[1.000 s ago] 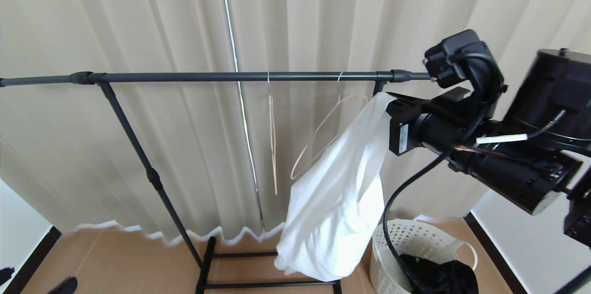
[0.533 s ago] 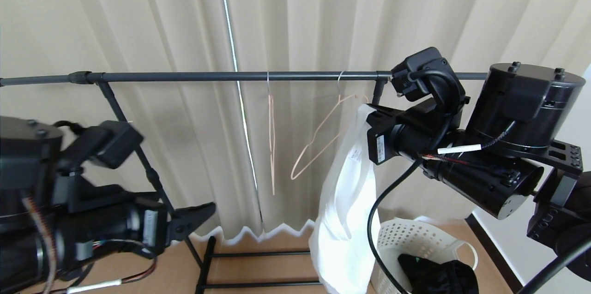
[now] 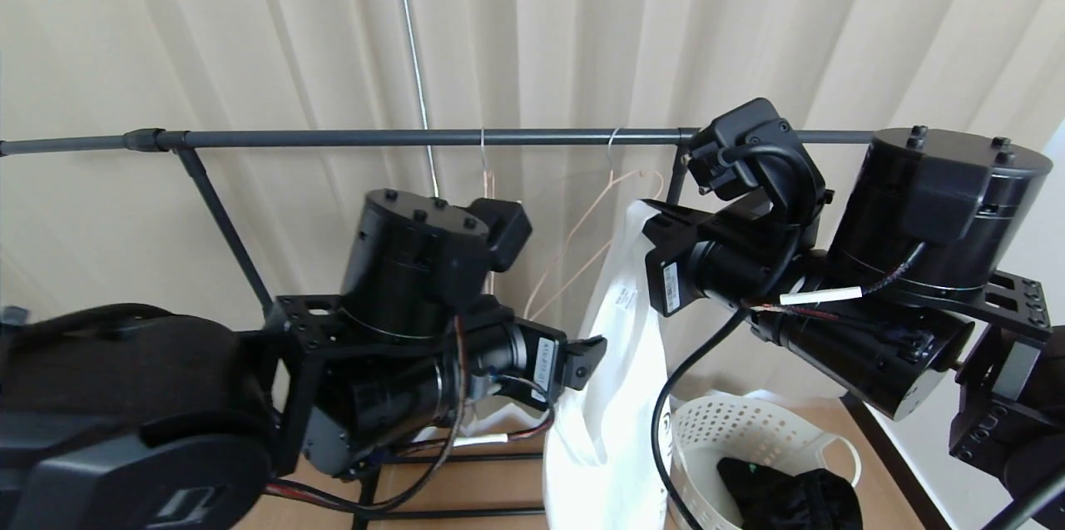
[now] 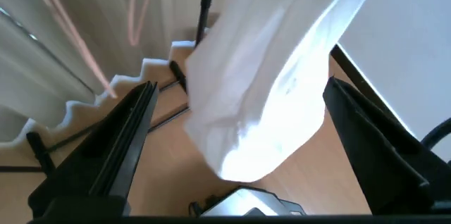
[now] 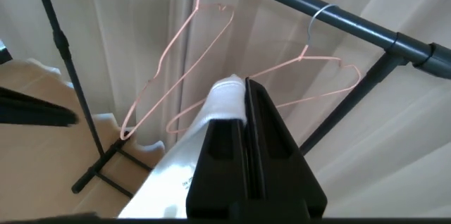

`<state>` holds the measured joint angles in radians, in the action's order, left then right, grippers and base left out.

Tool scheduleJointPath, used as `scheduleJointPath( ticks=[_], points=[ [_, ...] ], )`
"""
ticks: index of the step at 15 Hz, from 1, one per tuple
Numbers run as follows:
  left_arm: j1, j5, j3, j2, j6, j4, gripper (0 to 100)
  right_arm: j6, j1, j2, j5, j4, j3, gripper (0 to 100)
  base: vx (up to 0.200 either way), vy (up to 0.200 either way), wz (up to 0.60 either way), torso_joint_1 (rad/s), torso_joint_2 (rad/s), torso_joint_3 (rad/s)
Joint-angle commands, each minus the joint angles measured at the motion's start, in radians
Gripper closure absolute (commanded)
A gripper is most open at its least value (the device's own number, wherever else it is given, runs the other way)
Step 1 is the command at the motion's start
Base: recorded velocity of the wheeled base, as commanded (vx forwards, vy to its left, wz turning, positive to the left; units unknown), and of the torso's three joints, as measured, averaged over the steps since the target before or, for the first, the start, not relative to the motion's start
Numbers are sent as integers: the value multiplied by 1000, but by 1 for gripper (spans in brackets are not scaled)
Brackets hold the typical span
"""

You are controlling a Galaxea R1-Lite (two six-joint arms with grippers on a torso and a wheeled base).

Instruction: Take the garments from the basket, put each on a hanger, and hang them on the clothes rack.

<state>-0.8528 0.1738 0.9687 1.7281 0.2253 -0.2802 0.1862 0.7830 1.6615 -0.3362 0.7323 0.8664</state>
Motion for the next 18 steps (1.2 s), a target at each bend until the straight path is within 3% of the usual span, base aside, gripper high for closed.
scheduleJointPath(
  ticks=[1,4,5,8,10,18],
  points=[
    [-22,1,30,102,31,-14,0,1,19,-6,-11,1,-6,100,0,0,0,0,0,0],
    [-23,12,54,117,43,-14,0,1,36,-6,-23,2,-6,100,0,0,0,0,0,0],
    [-23,105,81,137,77,-16,0,1,39,-9,-29,2,-12,100,0,0,0,0,0,0],
    [-3,151,70,136,92,-16,0,3,39,-31,-29,1,-13,100,0,0,0,0,0,0],
    [26,228,31,137,91,-17,0,4,39,-48,-29,-2,-15,100,0,0,0,0,0,0],
    [75,254,-16,194,124,-17,0,9,36,-95,-29,-10,-35,100,0,0,0,0,0,0]
  ],
)
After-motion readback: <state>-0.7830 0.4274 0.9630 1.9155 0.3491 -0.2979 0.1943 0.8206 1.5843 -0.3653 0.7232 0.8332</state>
